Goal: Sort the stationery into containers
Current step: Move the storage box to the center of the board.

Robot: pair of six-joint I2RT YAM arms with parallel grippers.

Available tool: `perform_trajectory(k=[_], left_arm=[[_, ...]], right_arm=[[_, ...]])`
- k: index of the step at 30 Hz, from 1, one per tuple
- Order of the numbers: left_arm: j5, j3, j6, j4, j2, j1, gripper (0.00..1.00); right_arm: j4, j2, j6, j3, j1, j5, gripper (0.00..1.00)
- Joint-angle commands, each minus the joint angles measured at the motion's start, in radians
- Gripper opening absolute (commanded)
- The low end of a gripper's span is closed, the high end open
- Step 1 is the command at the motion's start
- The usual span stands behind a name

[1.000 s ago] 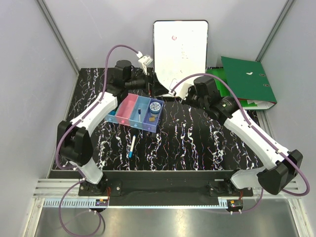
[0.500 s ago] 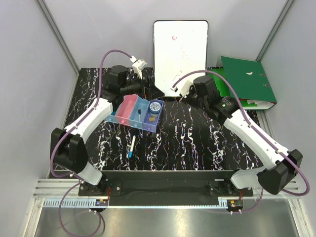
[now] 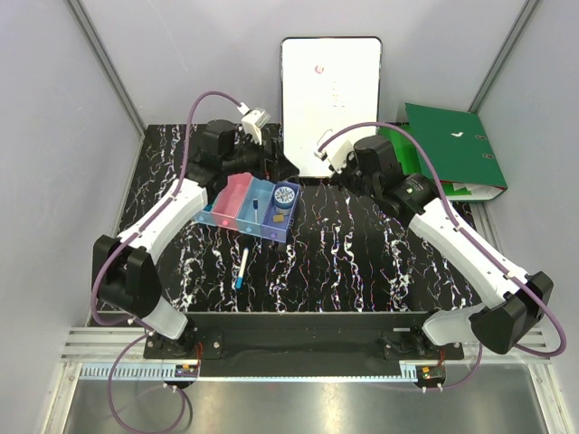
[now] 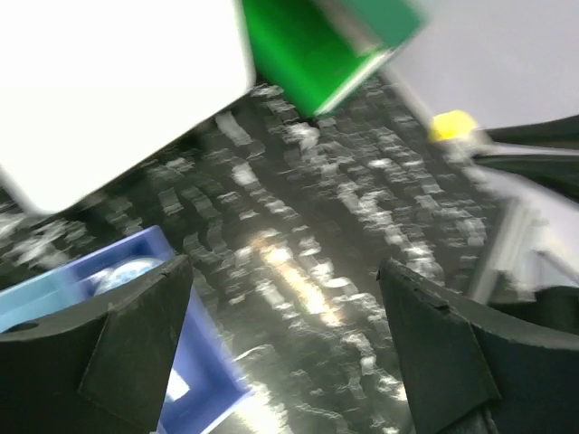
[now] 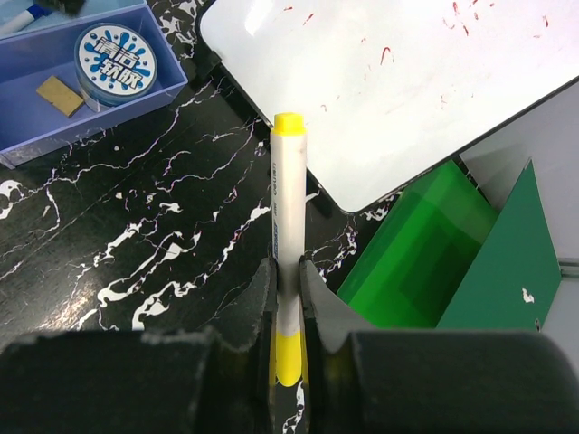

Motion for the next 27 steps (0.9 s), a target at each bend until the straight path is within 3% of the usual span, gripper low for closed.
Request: perform_trajectory(k=[1,5,7,13,17,27], left_arm=[[-0.237,0.036,0.199,-0.145,-0.06,0.057,0.89],[-0.43,0.056,0.382,-0.286,-0.046,0.087,0.88],[-0.444,0.034,0.459,-0.307,-0.041,0.088,0.88],[-0.512,0.067,0.476,-0.413,0.057,0.087,0.87],[-0.636,0.073,0.48,-0.433,0.095,0.07,0.86],[-0.701,0.045,0.49,-0.458,0.156,0.05,0.77]], right_arm=[[0.058,-0.008,0.003,0.034,0.009,0.028,0.0],[0.07,-0.017,0.004,0.019,0.008,0.03,0.0],[0.078,-0.022,0.004,0.011,0.009,0.033,0.0],[0.082,-0.029,-0.011,0.023,0.008,0.045,0.0],[0.085,-0.04,-0.022,0.033,0.008,0.064,0.0],[0.099,-0.039,-0.028,0.066,0.009,0.07,0.0]])
